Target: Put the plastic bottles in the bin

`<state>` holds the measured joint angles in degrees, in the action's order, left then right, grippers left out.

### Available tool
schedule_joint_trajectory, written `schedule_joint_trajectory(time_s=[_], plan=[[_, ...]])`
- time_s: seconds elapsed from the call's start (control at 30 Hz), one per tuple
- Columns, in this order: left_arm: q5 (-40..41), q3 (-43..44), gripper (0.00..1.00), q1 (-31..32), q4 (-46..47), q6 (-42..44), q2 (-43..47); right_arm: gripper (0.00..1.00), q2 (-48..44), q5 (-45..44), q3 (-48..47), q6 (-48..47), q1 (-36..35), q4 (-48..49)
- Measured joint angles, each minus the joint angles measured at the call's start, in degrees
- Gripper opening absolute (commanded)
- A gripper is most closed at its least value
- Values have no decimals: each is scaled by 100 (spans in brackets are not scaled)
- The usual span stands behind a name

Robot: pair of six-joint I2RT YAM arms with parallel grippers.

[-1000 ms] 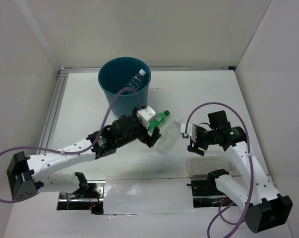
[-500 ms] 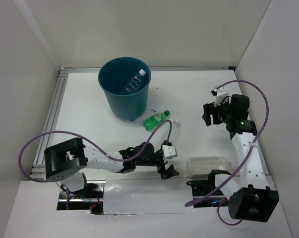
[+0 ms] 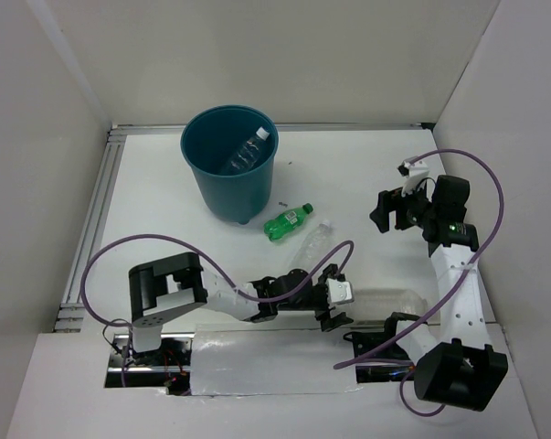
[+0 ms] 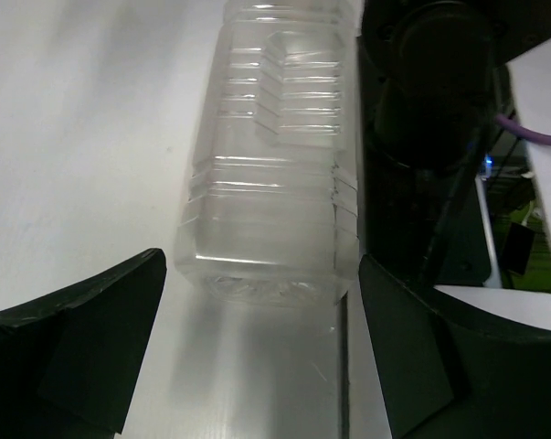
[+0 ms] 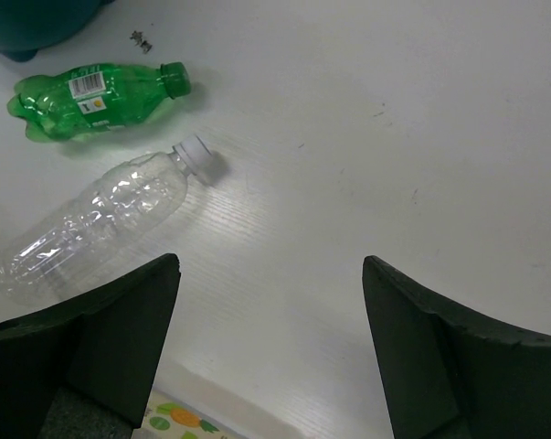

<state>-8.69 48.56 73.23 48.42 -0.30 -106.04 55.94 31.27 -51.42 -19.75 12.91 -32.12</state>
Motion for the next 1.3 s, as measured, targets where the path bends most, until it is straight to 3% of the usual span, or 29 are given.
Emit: schedule_joint_trajectory(time_s=[0.3,0.9,0.97,1.3], plan=[[260,446,99,0,-26,195,-352,88,-52,197,31,-4,2,-4],[-173,807,95,-2,184,181,-822,89,-138,275,44,24,52,-7],[-184,807,100,-2,181,181,-822,89,-140,308,55,44,52,-4],[-398,813,100,-7,61,164,-887,89,-181,380,133,72,52,-13]])
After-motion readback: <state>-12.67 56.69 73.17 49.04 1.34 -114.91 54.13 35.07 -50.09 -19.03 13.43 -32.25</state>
